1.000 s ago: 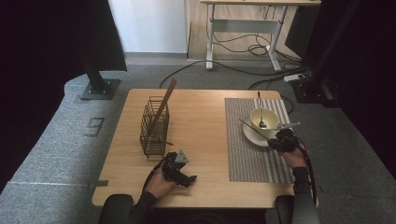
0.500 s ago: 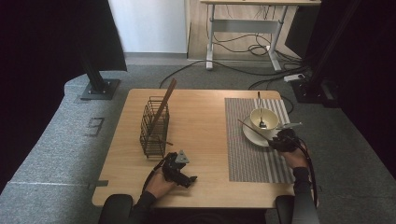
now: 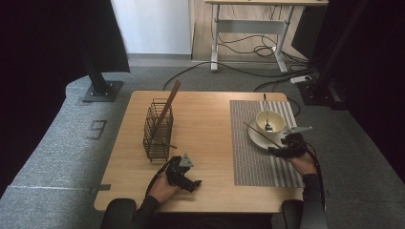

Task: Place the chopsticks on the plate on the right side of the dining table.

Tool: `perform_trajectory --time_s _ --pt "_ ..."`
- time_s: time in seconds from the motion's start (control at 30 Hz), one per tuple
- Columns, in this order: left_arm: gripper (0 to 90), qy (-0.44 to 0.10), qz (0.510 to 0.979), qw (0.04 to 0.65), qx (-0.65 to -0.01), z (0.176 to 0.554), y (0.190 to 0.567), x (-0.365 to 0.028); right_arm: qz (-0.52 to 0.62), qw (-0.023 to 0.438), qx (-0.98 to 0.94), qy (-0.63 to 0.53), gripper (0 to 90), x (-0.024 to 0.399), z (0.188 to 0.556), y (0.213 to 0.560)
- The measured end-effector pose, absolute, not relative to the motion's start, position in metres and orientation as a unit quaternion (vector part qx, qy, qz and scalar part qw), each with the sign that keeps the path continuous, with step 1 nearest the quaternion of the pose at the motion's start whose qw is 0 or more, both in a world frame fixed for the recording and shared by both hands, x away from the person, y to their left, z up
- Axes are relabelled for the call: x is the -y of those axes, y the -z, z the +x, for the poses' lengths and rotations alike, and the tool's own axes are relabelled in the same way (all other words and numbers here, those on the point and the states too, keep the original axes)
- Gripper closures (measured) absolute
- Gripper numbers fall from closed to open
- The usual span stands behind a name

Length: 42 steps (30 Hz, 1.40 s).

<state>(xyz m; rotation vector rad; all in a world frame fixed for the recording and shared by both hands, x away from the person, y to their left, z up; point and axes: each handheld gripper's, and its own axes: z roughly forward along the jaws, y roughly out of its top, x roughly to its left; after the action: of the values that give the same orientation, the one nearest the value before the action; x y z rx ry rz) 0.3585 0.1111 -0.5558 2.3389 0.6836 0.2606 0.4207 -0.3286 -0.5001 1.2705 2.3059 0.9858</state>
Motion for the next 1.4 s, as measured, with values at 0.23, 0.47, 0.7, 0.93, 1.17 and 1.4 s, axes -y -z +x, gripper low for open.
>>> perform_trajectory --time_s 0.23,0.47,0.7,0.93,1.17,1.4 --pt "0.0 -0.099 0.899 0.338 -0.26 0.358 0.556 -0.111 0.43 0.134 -0.83 -0.329 14.9 0.319 0.419 0.506" --pt "0.0 -0.099 0.899 0.338 -0.26 0.358 0.556 -0.111 0.436 0.133 -0.834 -0.311 15.2 0.319 0.422 0.511" --pt "0.0 -0.099 0.899 0.338 -0.259 0.358 0.556 -0.112 0.446 0.147 -0.831 -0.297 15.4 0.321 0.427 0.517" --pt "0.0 -0.098 0.899 0.338 -0.259 0.358 0.556 -0.112 0.46 0.158 -0.823 -0.293 13.2 0.323 0.432 0.52" --pt "0.0 -0.098 0.9 0.338 -0.259 0.358 0.556 -0.112 0.48 0.172 -0.808 -0.295 10.3 0.326 0.435 0.52" --pt "0.0 -0.098 0.9 0.338 -0.259 0.359 0.556 -0.111 0.486 0.179 -0.8 -0.302 8.6 0.325 0.438 0.524"
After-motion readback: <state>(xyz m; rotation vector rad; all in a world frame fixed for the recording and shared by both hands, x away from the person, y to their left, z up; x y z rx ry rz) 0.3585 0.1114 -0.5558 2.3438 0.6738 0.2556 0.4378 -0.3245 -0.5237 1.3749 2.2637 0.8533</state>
